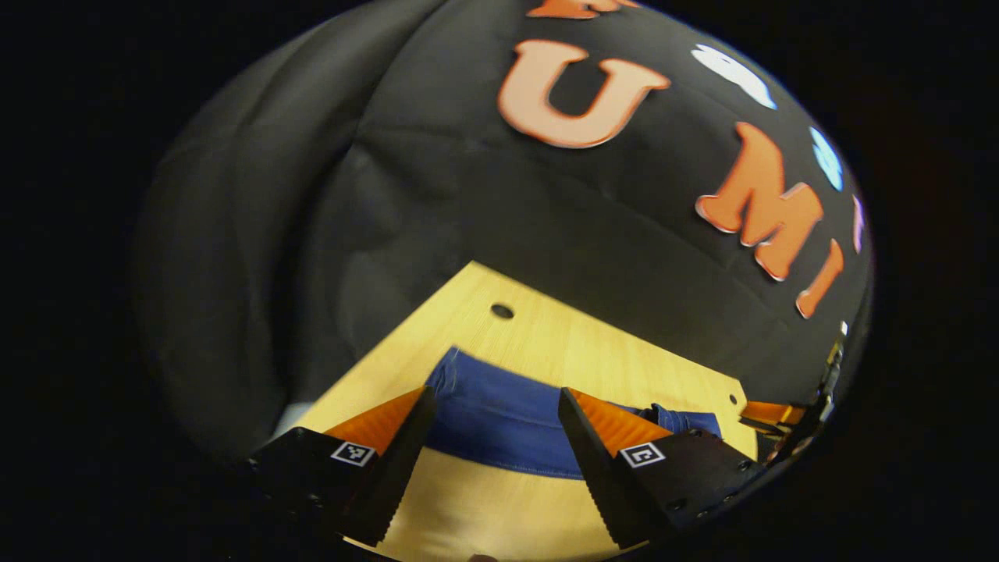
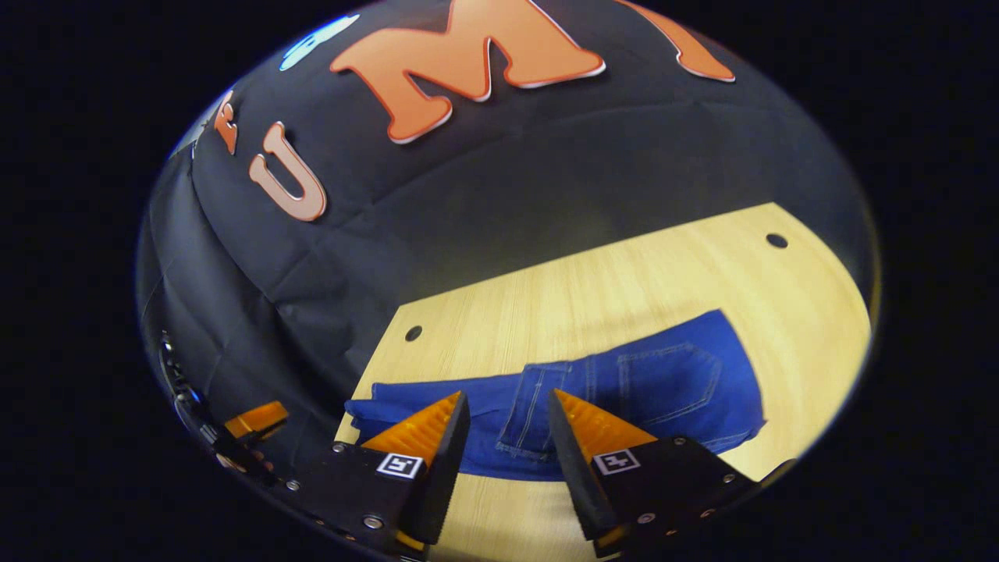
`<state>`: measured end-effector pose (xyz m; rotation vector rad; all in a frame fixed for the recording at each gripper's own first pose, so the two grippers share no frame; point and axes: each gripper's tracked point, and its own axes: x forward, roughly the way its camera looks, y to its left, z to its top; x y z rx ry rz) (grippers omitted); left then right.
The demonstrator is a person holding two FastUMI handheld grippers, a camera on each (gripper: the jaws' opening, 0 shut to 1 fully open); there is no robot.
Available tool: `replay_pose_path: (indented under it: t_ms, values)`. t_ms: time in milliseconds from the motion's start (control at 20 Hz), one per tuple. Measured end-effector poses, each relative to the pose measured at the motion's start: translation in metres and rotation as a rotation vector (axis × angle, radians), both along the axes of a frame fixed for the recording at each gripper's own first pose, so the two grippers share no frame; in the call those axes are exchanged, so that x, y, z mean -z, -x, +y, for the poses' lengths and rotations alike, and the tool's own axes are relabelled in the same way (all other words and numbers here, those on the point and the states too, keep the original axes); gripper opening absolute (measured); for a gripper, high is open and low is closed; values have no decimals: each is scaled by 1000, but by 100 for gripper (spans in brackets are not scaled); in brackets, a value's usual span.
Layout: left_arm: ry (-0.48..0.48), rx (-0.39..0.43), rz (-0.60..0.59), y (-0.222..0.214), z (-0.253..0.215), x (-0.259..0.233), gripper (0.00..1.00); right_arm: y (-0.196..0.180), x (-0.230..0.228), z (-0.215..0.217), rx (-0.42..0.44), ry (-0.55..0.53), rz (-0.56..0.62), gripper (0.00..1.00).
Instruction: Grasp the waist and the cuffs of the jeans and fold them to make the two legs overlap; first hold the waist and fold one-third of the jeans toward the cuffs, then hold the cuffs and fold the remaining one-third in the same direction to finish folding.
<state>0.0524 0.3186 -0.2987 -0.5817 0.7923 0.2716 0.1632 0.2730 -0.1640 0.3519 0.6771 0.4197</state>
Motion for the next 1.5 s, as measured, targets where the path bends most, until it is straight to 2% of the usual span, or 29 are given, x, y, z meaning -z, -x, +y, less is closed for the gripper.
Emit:
replay_pose_path:
  t_ms: [50,150,300,550,700,1000,1150,1250,1350,1400,1450,1500]
  values:
    - [88,-24,45,3,-8,11,98,-3,-11,-12,18,10,-31,70]
    - [227,-78,119,12,-14,42,98,-4,-32,-38,53,32,-78,76]
    - [334,-149,229,21,-5,79,98,0,-57,-73,91,70,-147,81]
    - [464,-252,305,34,4,128,98,14,-82,-113,144,122,-209,87]
    - [515,-285,306,22,4,145,98,19,-93,-126,175,128,-240,87]
    - [563,-317,235,-6,15,147,94,19,-100,-145,229,134,-249,87]
    - [539,-296,225,-16,14,152,93,21,-99,-150,245,127,-238,87]
    - [518,-273,225,-25,11,153,87,20,-99,-149,246,117,-231,87]
    - [501,-254,242,-33,8,159,85,20,-99,-150,247,120,-232,87]
    - [492,-256,248,-34,9,161,77,20,-98,-150,244,119,-229,87]
    - [499,-257,231,-40,7,162,62,22,-98,-150,242,123,-227,87]
    - [516,-258,214,-44,6,162,59,22,-98,-152,243,125,-230,87]
